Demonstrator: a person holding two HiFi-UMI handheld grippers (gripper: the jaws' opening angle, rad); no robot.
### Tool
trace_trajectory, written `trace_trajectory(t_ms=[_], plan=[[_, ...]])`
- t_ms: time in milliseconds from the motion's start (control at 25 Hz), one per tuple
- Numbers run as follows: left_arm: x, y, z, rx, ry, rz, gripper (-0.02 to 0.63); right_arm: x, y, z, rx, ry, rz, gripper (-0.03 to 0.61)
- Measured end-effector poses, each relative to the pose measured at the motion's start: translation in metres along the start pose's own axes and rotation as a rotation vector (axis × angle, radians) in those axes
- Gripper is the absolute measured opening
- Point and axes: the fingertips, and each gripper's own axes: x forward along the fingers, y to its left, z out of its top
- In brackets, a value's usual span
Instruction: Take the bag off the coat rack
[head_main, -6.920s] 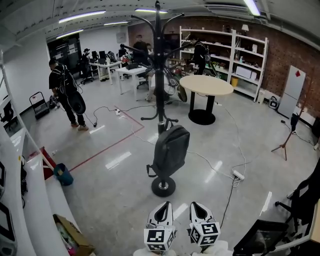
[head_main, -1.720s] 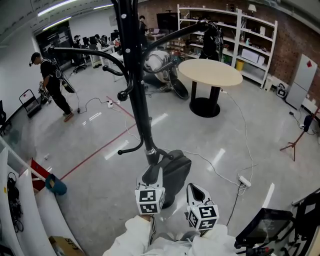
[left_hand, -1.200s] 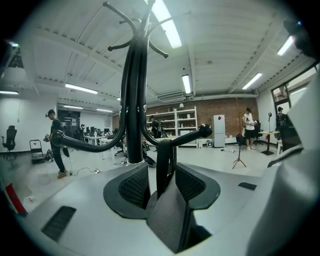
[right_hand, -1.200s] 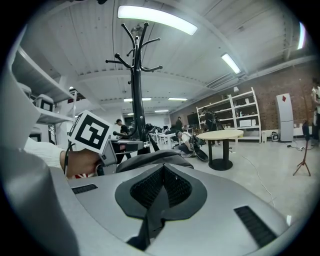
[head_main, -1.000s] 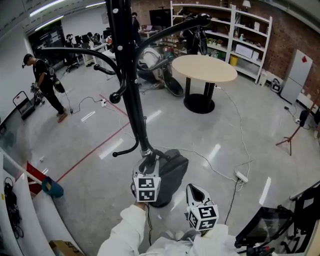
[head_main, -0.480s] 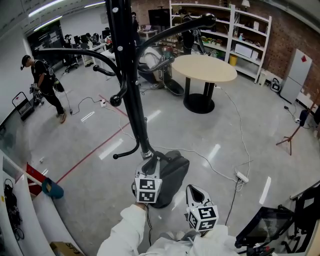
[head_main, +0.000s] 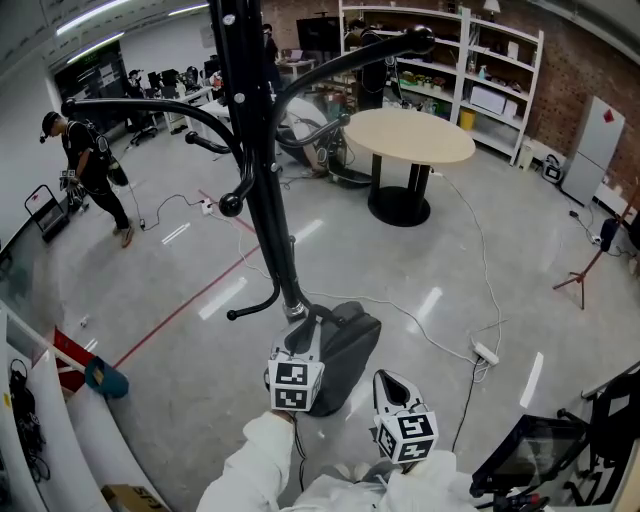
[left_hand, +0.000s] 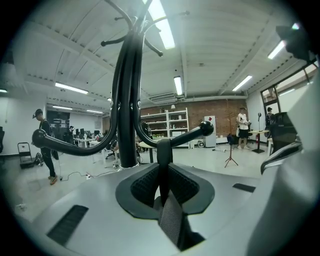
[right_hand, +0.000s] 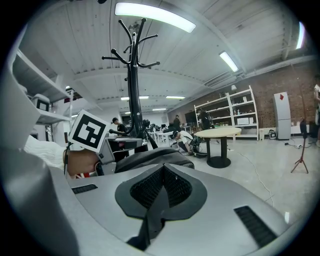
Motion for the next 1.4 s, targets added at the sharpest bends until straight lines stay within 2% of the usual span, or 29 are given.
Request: trace_trajectory(t_ms=[720,1400], plan=[[-0.015,-0.005,0.025,-0.038,-0.036,-0.005,0.046,0.002,0.002,-0.003,0.011,0.007,0.009,0.011],[-0.011,-0.013,0.033,-0.017,-0.045,-0.025,0.046,0.008,0.0,-0.01,0.032,0.002,-0.006,0.011]])
